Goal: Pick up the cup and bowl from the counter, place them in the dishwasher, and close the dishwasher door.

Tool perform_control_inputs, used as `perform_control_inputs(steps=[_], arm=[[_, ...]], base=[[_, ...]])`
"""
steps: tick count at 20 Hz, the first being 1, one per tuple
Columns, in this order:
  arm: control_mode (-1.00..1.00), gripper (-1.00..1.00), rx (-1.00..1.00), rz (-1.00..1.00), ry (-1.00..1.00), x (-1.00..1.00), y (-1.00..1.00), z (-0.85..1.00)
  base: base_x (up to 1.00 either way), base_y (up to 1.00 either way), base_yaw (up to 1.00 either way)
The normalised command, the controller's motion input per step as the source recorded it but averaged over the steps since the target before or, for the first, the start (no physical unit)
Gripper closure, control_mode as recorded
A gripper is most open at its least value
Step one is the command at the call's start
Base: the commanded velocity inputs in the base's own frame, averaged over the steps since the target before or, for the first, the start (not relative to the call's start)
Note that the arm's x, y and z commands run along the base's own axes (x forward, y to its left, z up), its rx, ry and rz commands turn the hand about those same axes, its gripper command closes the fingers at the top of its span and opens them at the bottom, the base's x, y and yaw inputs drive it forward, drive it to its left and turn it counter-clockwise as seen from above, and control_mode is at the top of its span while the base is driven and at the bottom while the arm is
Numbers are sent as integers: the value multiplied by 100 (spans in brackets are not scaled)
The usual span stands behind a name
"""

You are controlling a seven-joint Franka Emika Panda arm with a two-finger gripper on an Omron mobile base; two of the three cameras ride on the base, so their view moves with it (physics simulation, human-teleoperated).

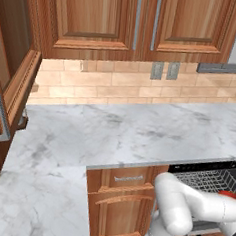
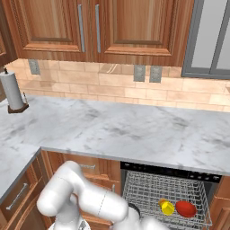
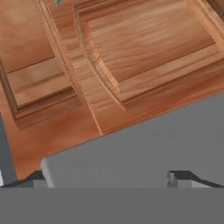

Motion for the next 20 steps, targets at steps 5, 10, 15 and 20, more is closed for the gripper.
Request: perform_control_inputs(steps=[5, 10, 15, 20], arm=[[-100, -100, 7, 0, -18, 48, 8, -1], [-100, -100, 1, 0, -18, 43, 3, -4], [-100, -100, 0, 0, -17, 50, 0, -10], [-100, -100, 0, 0, -16, 49, 0, -20]], base=[[0, 0, 0], [0, 0, 0], [0, 0, 0], [0, 0, 0]])
